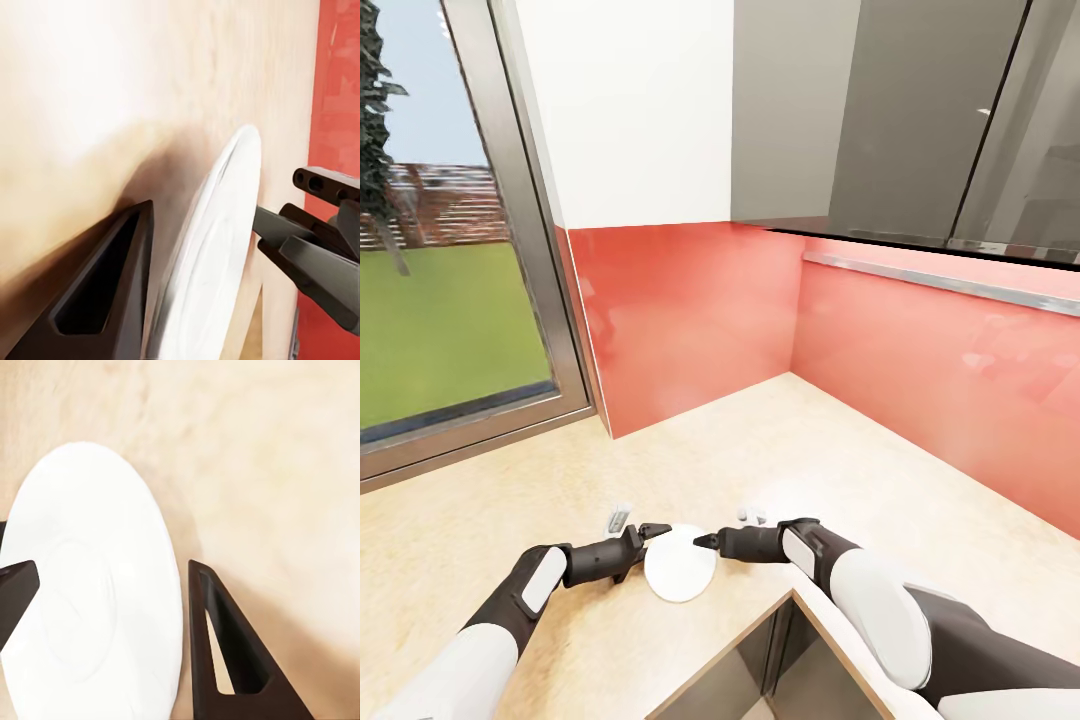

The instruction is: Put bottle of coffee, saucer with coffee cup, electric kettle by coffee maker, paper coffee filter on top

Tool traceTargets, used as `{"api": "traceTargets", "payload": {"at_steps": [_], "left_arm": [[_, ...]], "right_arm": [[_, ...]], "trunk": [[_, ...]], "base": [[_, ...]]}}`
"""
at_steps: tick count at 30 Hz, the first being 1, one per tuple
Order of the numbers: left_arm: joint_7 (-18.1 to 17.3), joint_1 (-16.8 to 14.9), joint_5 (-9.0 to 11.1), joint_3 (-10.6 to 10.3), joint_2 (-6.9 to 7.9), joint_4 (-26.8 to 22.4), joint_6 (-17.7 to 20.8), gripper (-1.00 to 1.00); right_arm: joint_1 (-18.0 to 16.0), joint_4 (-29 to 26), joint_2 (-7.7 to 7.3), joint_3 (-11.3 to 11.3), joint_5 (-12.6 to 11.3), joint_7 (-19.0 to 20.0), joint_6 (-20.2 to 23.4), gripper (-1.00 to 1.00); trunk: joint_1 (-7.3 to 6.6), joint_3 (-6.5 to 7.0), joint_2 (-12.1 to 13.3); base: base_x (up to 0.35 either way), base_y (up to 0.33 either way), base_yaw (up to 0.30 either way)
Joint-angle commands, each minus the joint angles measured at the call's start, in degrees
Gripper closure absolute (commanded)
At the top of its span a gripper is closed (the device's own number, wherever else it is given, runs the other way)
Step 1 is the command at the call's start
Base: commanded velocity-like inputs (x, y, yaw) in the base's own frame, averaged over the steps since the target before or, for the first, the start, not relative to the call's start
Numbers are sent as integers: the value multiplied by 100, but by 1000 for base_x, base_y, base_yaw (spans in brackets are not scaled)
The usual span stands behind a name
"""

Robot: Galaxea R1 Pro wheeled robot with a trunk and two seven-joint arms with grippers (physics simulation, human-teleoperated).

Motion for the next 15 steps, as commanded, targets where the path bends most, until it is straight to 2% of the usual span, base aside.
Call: {"api": "traceTargets", "payload": {"at_steps": [1,10,15], "left_arm": [[-10,-2,-128,6,-4,344,-1,-100],[-10,-3,-128,9,-5,344,-1,-100],[-10,-4,-128,6,-5,344,-1,-100]], "right_arm": [[3,-1,2,172,166,4,52,-100],[11,7,2,173,167,8,56,-100],[13,8,2,173,167,401,60,-100]], "trunk": [[5,-16,-8],[5,-16,-8],[5,-16,-8]], "base": [[0,0,0],[0,0,0],[0,0,0]]}}
